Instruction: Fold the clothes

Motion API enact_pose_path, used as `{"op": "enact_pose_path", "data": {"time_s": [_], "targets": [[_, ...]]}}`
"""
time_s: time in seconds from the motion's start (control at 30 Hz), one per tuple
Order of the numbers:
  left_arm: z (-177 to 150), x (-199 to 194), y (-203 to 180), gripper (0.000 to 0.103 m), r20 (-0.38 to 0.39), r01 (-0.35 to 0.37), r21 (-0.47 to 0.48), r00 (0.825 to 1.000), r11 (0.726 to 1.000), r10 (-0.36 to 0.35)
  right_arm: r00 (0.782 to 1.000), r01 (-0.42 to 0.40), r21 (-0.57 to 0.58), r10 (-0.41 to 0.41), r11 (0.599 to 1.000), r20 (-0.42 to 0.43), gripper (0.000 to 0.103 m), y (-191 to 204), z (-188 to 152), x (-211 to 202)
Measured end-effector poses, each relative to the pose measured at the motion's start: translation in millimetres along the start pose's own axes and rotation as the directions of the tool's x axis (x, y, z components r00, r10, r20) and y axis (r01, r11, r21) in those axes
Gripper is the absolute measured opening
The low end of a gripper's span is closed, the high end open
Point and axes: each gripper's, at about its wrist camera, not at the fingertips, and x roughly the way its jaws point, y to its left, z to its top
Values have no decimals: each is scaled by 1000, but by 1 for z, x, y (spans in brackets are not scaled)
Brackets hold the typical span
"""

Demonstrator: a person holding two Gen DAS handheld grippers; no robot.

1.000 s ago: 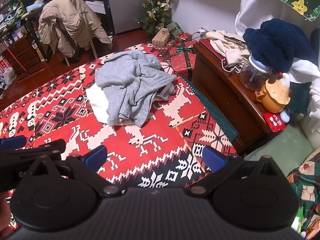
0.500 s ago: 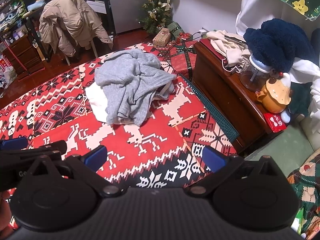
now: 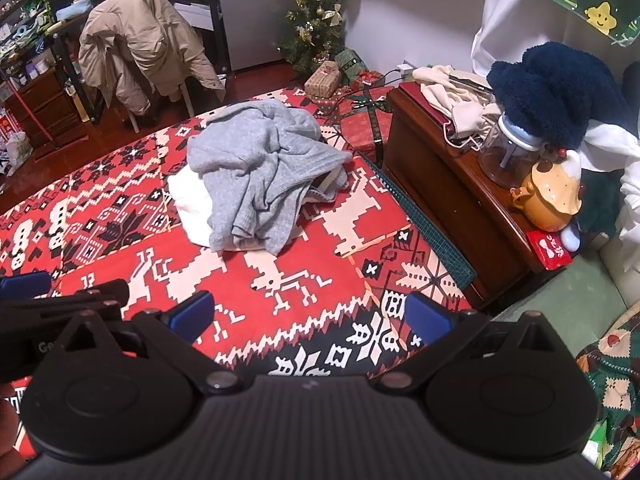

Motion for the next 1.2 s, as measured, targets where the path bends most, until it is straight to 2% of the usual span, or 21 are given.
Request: {"op": "enact_pose_path", "data": {"time_s": [0.17,0.33,0.53,0.67,0.73,0.9,1.03,1.2], "targets": [[-2,4,1,77,7,4,-11,1000,1000,-4,1000,3,-5,-3,1000,19,102,0,-3,3],[-2,19,7,77,-28,58,-51,998,997,-60,998,17,18,-18,1000,59,102,-1,-8,10],[0,56,24,77,-71,91,-150,992,984,-103,1000,-6,27,5,1000,27,102,0,-3,36],[6,90,37,77,-90,75,-201,991,977,-95,1000,0,56,-1,998,25,102,2,3,59],[11,109,45,74,-93,79,-248,990,966,-105,999,26,69,-29,997,37,102,6,9,71],[29,158,64,72,-74,178,-370,973,912,-220,996,45,155,-57,987,74,102,5,31,104],[45,188,63,70,-60,205,-377,968,903,-244,995,31,259,-54,965,85,102,-6,38,133],[63,216,63,69,-40,215,-384,968,898,-249,996,20,293,-44,956,75,101,-11,29,166]]}}
